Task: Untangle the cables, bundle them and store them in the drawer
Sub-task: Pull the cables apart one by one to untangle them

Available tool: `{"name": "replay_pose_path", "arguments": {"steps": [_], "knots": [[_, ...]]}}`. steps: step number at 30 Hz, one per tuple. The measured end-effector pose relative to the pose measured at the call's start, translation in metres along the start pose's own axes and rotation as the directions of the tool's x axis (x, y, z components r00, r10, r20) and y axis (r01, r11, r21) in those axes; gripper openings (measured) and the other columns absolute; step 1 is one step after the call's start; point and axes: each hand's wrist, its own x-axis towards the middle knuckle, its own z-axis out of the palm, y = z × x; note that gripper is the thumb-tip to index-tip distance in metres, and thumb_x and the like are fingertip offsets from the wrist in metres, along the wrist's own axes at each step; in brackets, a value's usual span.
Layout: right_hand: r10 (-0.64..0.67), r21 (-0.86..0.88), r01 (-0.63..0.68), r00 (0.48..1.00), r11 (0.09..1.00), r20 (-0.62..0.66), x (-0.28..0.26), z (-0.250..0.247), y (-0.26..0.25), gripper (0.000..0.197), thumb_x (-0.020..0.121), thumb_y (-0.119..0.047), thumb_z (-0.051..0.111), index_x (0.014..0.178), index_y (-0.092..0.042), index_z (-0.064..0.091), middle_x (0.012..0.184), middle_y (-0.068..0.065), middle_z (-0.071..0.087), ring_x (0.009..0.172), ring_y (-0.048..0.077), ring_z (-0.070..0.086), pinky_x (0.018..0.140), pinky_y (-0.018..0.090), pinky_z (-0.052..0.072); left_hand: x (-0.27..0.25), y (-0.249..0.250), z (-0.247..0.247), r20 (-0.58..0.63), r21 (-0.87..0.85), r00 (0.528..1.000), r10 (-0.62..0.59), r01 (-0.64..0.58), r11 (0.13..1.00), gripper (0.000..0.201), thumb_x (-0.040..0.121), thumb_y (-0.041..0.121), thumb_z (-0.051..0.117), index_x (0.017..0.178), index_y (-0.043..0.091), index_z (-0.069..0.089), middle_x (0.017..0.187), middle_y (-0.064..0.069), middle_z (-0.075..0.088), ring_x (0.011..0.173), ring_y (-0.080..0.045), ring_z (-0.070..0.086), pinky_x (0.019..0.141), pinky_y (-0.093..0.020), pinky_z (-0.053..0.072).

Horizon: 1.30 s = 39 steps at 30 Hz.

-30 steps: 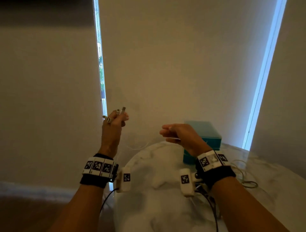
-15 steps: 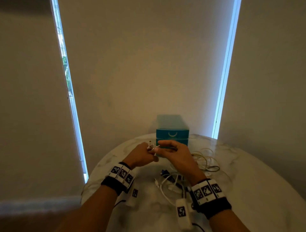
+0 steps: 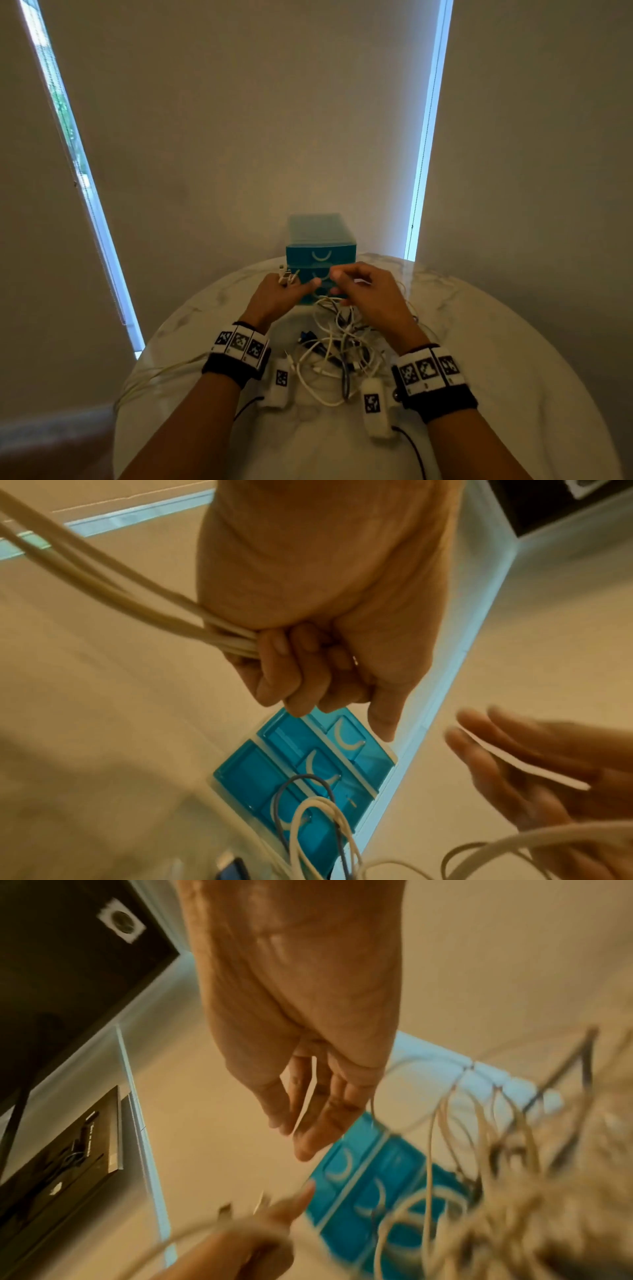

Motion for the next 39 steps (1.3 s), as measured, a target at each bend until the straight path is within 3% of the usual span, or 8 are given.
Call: {"name": "replay_pose_path", "arguments": {"steps": [4,8,10,14,17,23,29,39], "knots": [[-0.011,-0.427,0.110,0.974,0.897,0.227,0.002,-0.040,-0.003,0.032,0.090,-0.007,0.077,0.106,-0.034,0.080,0.122,-0.010,0.072,0.112,0.009,0.065,0.094,0.032,0.055,-0.009,0.003,0.011,0.010,-0.113,0.996,-0.086,0.086,0.990,0.044,0.096,0.050,0.075,0.071,0.020,0.056,0.044,0.018,0.051,0.040,0.005,0.048,0.043,-0.014,0.035],[-0.064,-0.381,0.304,0.845,0.873,0.530,-0.008,-0.034,0.001,0.041,0.081,-0.017,0.092,0.115,-0.036,0.080,0.131,-0.018,0.070,0.124,0.002,0.063,0.105,0.028,0.054,-0.017,0.000,0.014,0.156,-0.088,0.979,-0.128,0.143,0.986,0.049,0.092,0.076,0.063,0.096,0.029,0.078,0.048,0.016,0.052,0.043,-0.004,0.040,0.047,-0.022,0.030],[-0.053,-0.392,0.316,0.831,0.864,0.553,-0.010,-0.019,0.005,0.028,0.082,-0.032,0.091,0.108,-0.038,0.083,0.121,-0.023,0.075,0.116,-0.003,0.066,0.098,0.023,0.054,-0.018,0.000,0.011,0.131,-0.169,0.982,-0.134,0.156,0.973,0.052,0.091,0.077,0.064,0.076,0.028,0.071,0.053,0.010,0.045,0.045,-0.009,0.032,0.048,-0.025,0.024],[-0.125,-0.293,0.154,0.986,0.944,0.114,-0.009,-0.016,0.007,0.008,0.091,-0.035,0.083,0.097,-0.031,0.086,0.091,-0.015,0.082,0.088,0.000,0.076,0.084,0.022,0.059,-0.025,0.004,0.005,0.147,-0.271,0.973,-0.176,0.211,0.939,0.060,0.087,0.083,0.061,0.068,0.027,0.055,0.060,0.005,0.033,0.049,-0.011,0.024,0.051,-0.029,0.017],[-0.113,-0.175,0.087,0.983,0.981,-0.145,-0.008,-0.024,0.014,0.017,0.090,-0.038,0.084,0.098,-0.024,0.086,0.078,-0.010,0.081,0.071,0.008,0.077,0.074,0.025,0.062,-0.035,0.009,0.002,0.314,-0.291,0.948,-0.057,0.153,0.944,0.069,0.094,0.081,0.049,0.088,0.016,0.073,0.064,0.004,0.027,0.054,-0.012,0.020,0.052,-0.030,0.014],[-0.010,-0.089,-0.013,0.968,0.996,-0.250,-0.007,-0.022,0.026,0.023,0.085,-0.041,0.089,0.101,-0.026,0.081,0.070,0.000,0.079,0.062,0.017,0.077,0.056,0.035,0.059,-0.041,0.008,0.006,0.386,-0.284,0.912,0.139,-0.026,0.958,0.045,0.098,0.053,0.066,0.099,0.011,0.082,0.058,0.003,0.033,0.051,-0.012,0.025,0.048,-0.026,0.021],[-0.051,0.058,0.074,0.943,0.996,-0.328,-0.012,-0.012,0.015,0.031,0.087,-0.039,0.088,0.107,-0.022,0.072,0.093,-0.008,0.079,0.077,0.018,0.079,0.056,0.031,0.061,-0.030,0.003,0.000,0.250,-0.517,0.968,-0.005,0.138,0.845,0.041,0.105,0.053,0.055,0.084,0.022,0.070,0.061,0.005,0.030,0.052,-0.010,0.020,0.050,-0.026,0.014],[0.052,-0.322,0.035,0.965,0.946,0.259,-0.021,0.022,0.023,0.029,0.079,-0.049,0.090,0.098,-0.031,0.078,0.083,-0.006,0.074,0.080,0.009,0.072,0.085,0.036,0.062,-0.030,0.008,-0.005,0.241,-0.711,0.969,-0.058,0.217,0.669,0.037,0.108,0.047,0.054,0.081,0.022,0.063,0.053,0.005,0.030,0.055,-0.015,0.008,0.054,-0.031,0.009]]}}
